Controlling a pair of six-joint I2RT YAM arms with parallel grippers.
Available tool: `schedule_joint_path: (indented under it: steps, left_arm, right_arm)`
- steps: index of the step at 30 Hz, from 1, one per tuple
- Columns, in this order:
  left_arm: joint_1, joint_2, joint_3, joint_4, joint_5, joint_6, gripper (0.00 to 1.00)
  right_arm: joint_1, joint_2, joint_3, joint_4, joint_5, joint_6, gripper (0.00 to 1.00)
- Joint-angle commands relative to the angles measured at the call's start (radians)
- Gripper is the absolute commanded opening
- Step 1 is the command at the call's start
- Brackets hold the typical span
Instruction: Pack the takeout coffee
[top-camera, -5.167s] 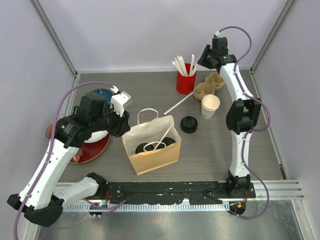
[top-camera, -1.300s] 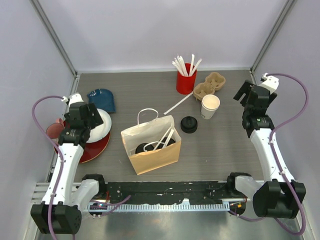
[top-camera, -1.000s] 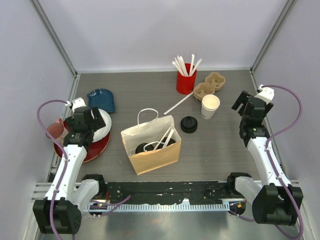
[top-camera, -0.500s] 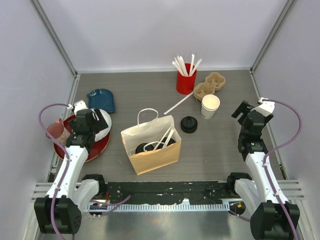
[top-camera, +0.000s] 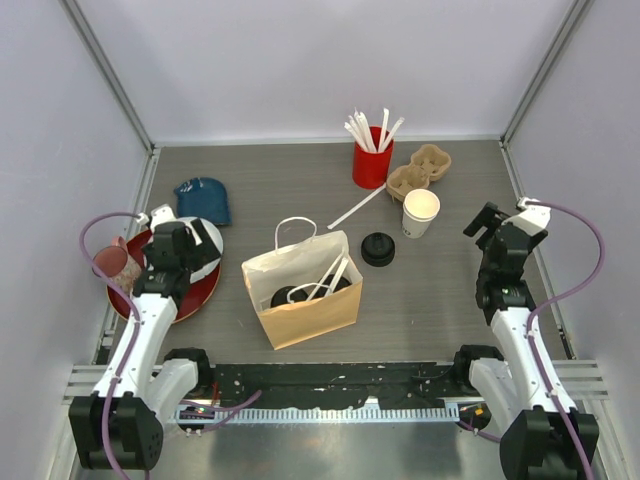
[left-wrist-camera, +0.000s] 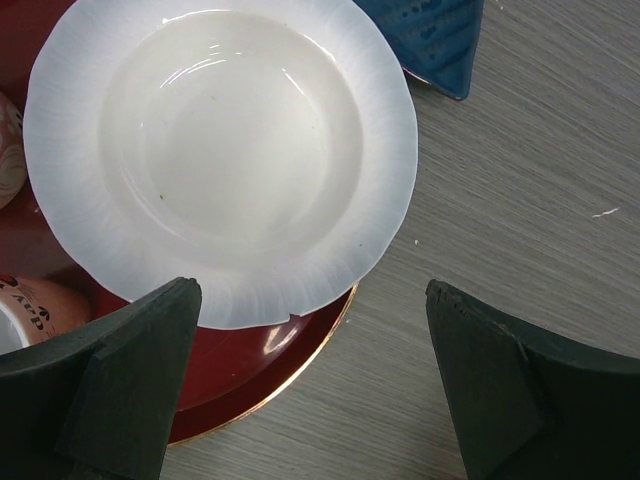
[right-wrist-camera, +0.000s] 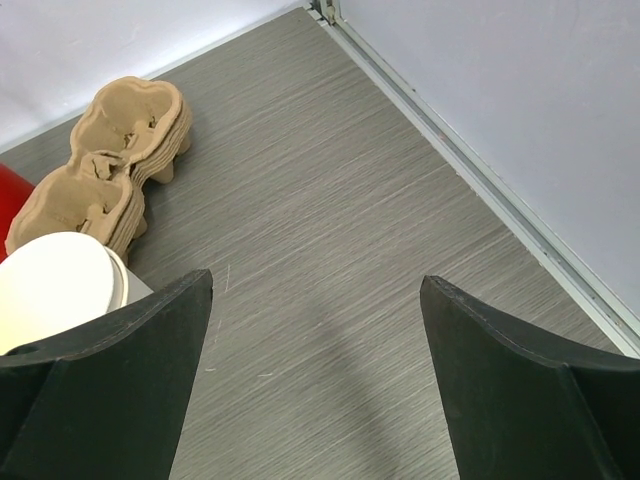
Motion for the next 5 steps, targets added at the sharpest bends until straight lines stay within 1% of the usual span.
schedule_joint_path:
  steps: [1, 5]
  left_arm:
    - [0.005, -0.029, -0.007, 0.023, 0.011, 0.009, 1.0]
    - [0.005, -0.049, -0.004, 0.032, 0.02, 0.012, 1.0]
  right_arm:
    - [-0.005, -0.016, -0.006, 0.046, 0.013, 0.017, 0.9]
    - [-0.005, -0.024, -0.011, 0.037, 0.025, 0.02, 0.9]
